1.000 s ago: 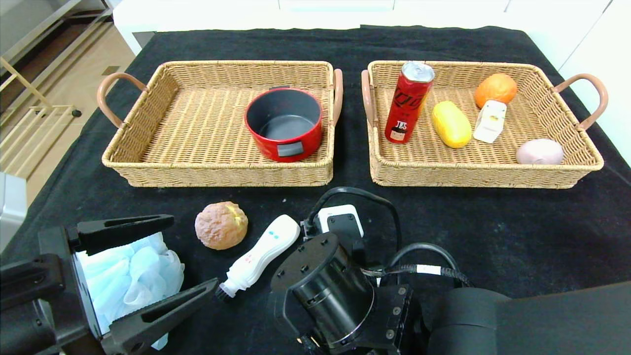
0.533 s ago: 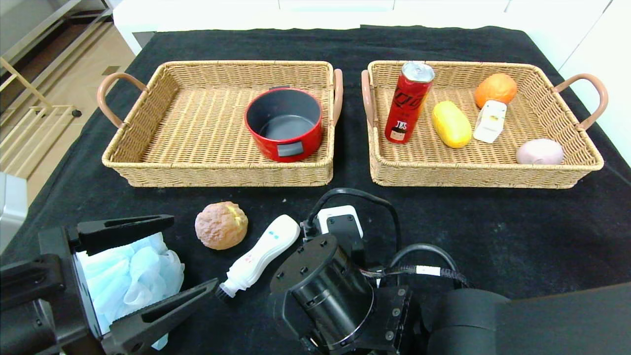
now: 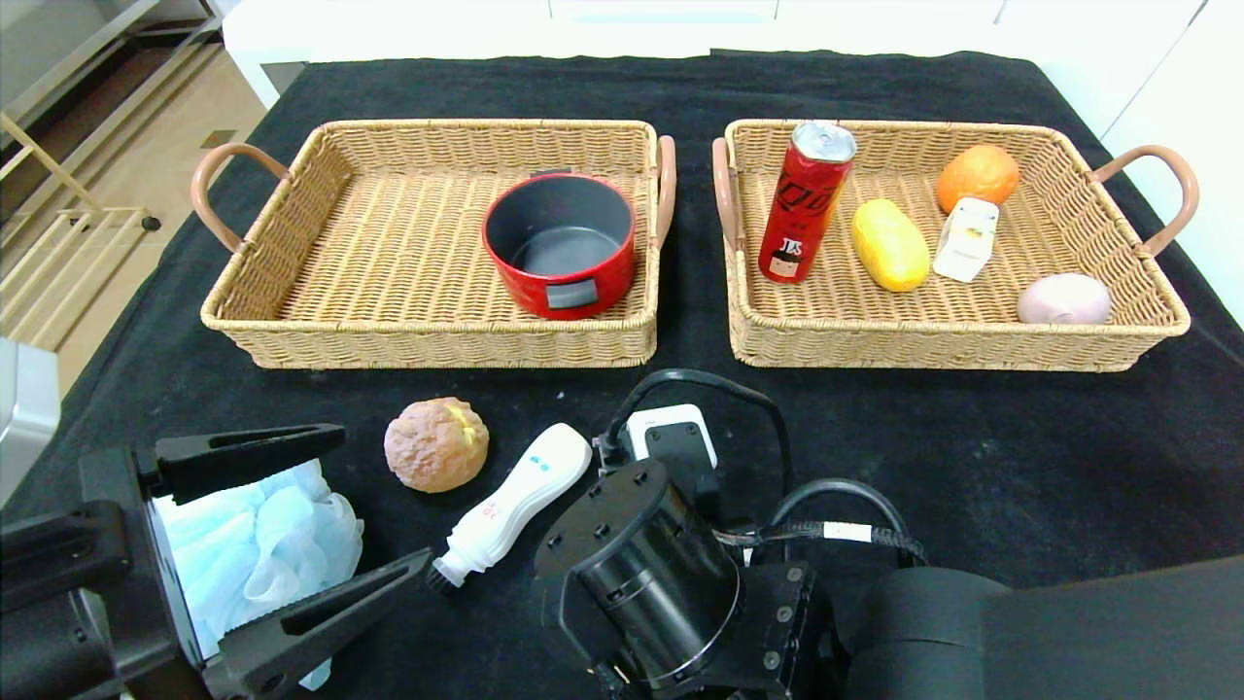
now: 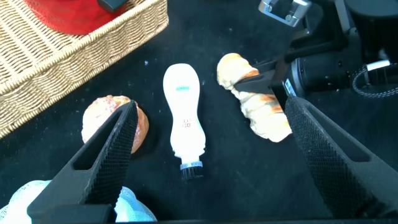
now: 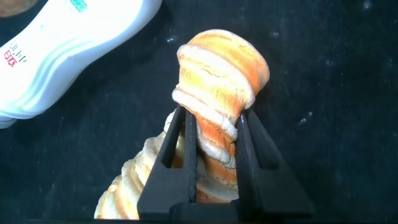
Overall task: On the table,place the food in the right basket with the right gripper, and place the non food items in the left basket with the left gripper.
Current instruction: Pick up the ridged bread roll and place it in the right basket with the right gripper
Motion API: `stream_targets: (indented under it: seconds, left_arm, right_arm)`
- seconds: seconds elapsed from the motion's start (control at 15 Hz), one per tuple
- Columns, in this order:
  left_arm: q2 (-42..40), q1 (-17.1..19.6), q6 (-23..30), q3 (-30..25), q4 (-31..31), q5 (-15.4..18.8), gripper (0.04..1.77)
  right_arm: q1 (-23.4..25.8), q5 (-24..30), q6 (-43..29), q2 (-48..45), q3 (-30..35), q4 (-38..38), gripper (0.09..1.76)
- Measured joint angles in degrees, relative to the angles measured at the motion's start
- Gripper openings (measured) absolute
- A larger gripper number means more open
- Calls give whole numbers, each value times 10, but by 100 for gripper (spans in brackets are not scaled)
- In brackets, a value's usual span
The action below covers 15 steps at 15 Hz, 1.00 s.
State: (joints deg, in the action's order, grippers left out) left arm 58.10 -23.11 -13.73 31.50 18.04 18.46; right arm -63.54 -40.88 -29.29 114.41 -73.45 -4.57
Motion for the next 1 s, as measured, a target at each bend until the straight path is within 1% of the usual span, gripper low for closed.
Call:
stream_targets:
  seconds: [0.33,0.53,0.8,1.0]
  left_arm:
    - [1,0,0,0,0,0,172]
    - [5,0,-1,-2,0,0,172]
    - [7,0,-1,-3,0,0,172]
    - [7,0,-2,-4,0,0,172]
  right_arm:
    - [-5,0,2,-45,-1,48,42]
    - [7,-1,1,-85,9,85,42]
    - [48,-1,11,-140,30,132,41]
    - [91,1,39,-172,36,136,41]
